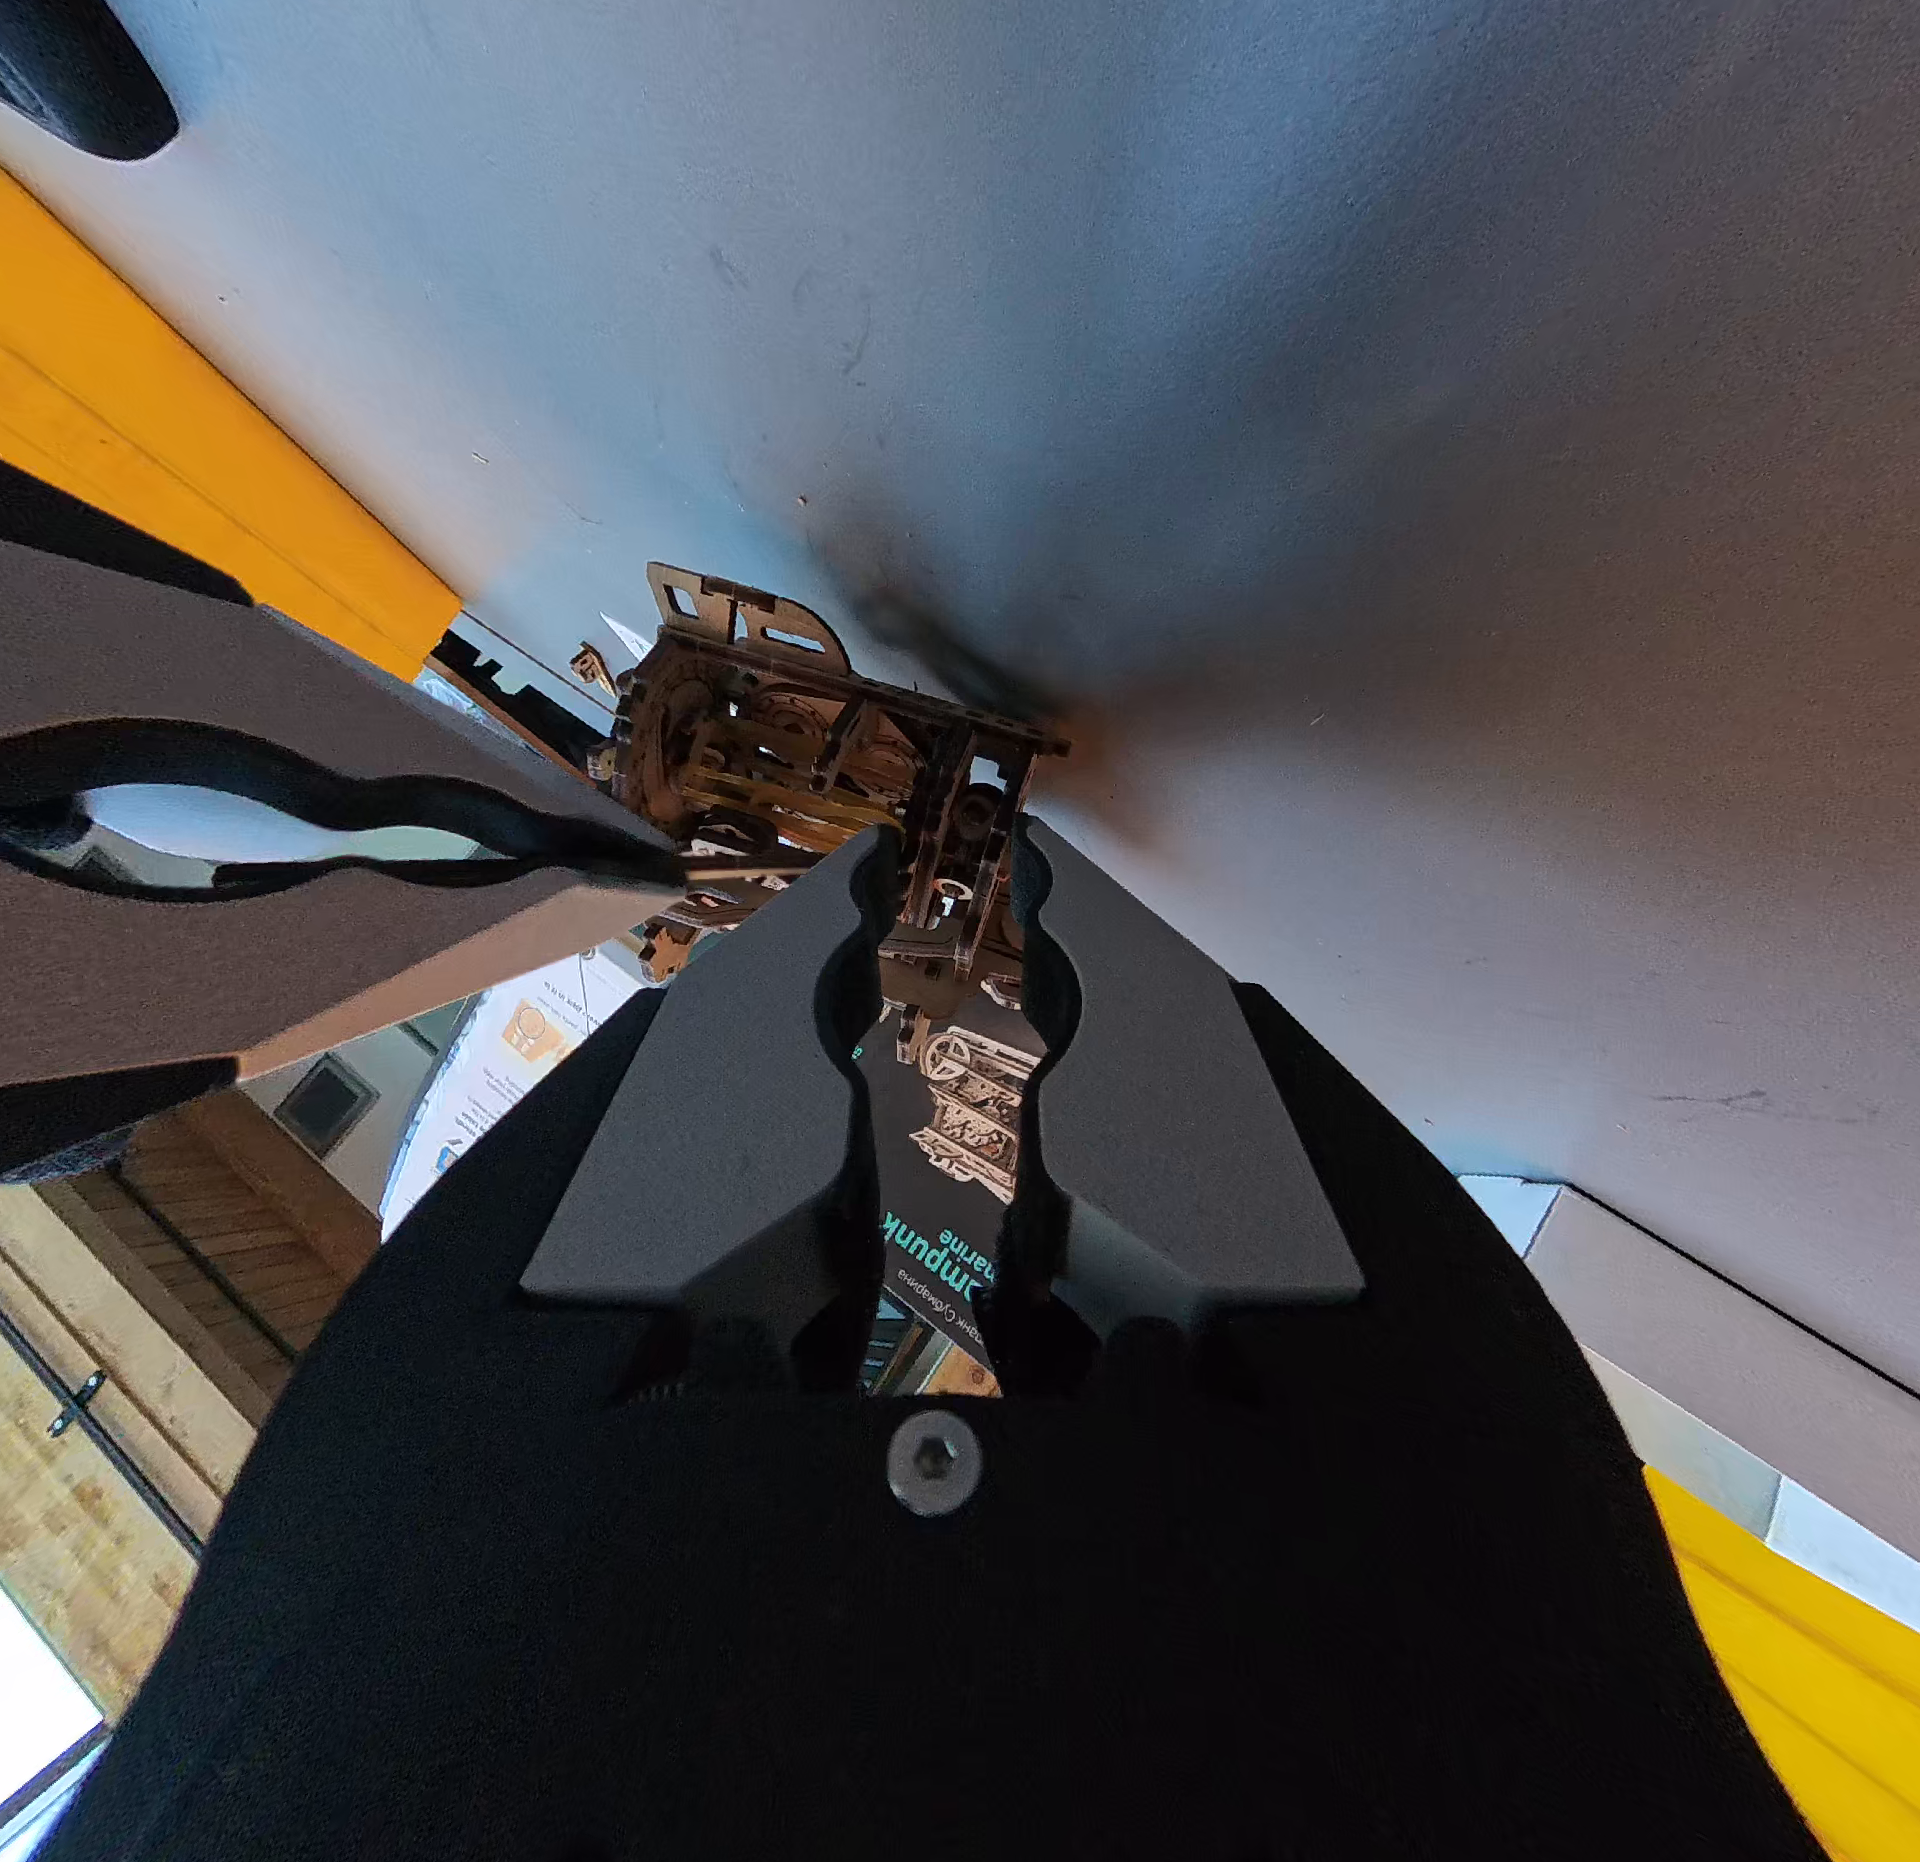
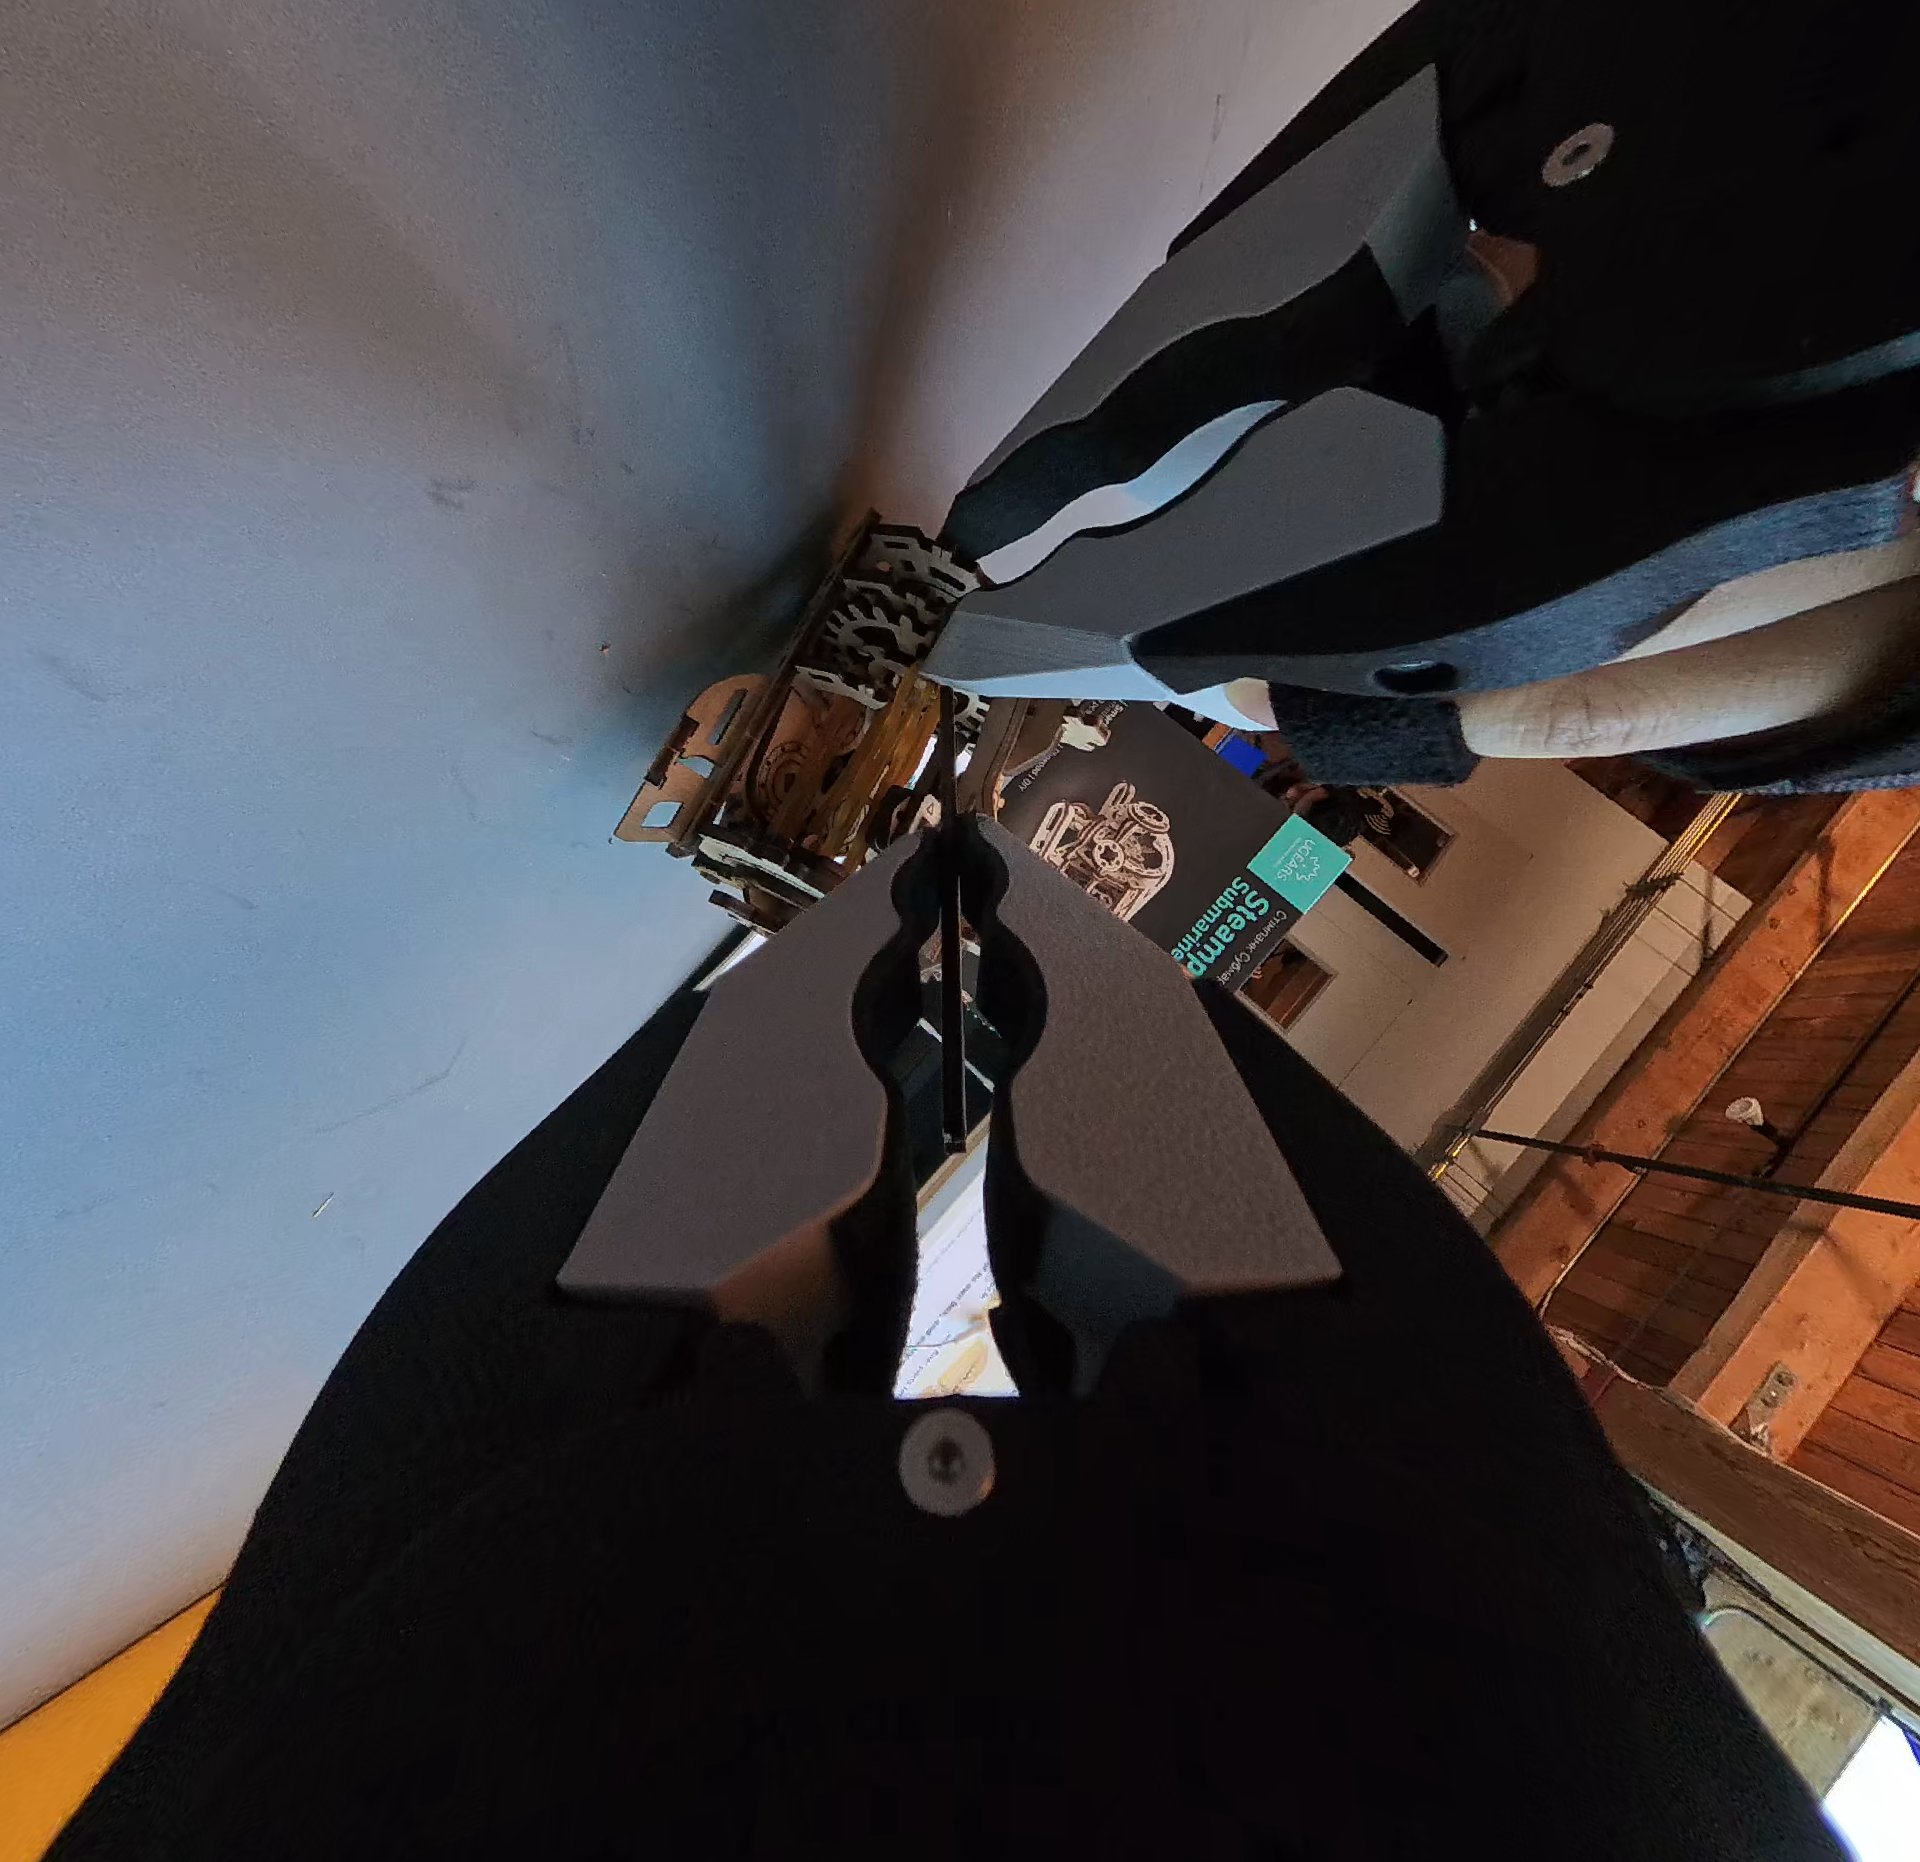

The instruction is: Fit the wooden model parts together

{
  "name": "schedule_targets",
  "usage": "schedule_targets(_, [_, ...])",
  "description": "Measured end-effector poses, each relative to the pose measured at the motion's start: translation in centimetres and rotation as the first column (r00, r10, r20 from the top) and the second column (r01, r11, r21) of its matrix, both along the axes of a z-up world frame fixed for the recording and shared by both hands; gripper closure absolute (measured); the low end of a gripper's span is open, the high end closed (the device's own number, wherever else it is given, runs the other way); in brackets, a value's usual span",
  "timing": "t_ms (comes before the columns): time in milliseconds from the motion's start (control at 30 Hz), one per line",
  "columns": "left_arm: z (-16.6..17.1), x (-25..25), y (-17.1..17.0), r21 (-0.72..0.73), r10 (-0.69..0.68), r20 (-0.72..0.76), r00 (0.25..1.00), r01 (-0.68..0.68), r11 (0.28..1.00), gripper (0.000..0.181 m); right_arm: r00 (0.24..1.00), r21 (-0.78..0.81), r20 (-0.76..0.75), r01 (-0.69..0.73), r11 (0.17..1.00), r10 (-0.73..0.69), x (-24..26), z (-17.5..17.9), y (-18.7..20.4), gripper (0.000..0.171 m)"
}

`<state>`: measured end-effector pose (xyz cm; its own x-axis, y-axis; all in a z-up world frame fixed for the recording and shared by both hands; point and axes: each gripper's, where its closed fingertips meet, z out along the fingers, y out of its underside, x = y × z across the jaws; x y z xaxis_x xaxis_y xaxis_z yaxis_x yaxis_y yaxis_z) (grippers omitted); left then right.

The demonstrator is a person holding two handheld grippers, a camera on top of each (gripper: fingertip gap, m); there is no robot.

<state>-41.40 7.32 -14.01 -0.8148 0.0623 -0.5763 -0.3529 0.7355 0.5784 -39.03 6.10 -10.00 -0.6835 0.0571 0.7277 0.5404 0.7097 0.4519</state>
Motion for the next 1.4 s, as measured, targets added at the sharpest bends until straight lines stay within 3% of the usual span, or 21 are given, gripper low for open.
schedule_targets(967, [-0.16, 0.4, -0.24, -0.001, -0.015, -0.003, 1.0, 0.015, 1.0, 0.162, 0.988, -0.001, 0.147, -0.056, 0.998, 0.055, -0.03, -0.13, -0.32, 0.169])
schedule_targets(1400, [0.07, 0.42, 0.04, 0.009, -0.016, 0.012, 1.0, 0.016, 1.0, 0.162, 0.995, 0.001, 0.076, -0.058, 0.998, 0.058, 0.12, 0.07, -0.2, 0.17])
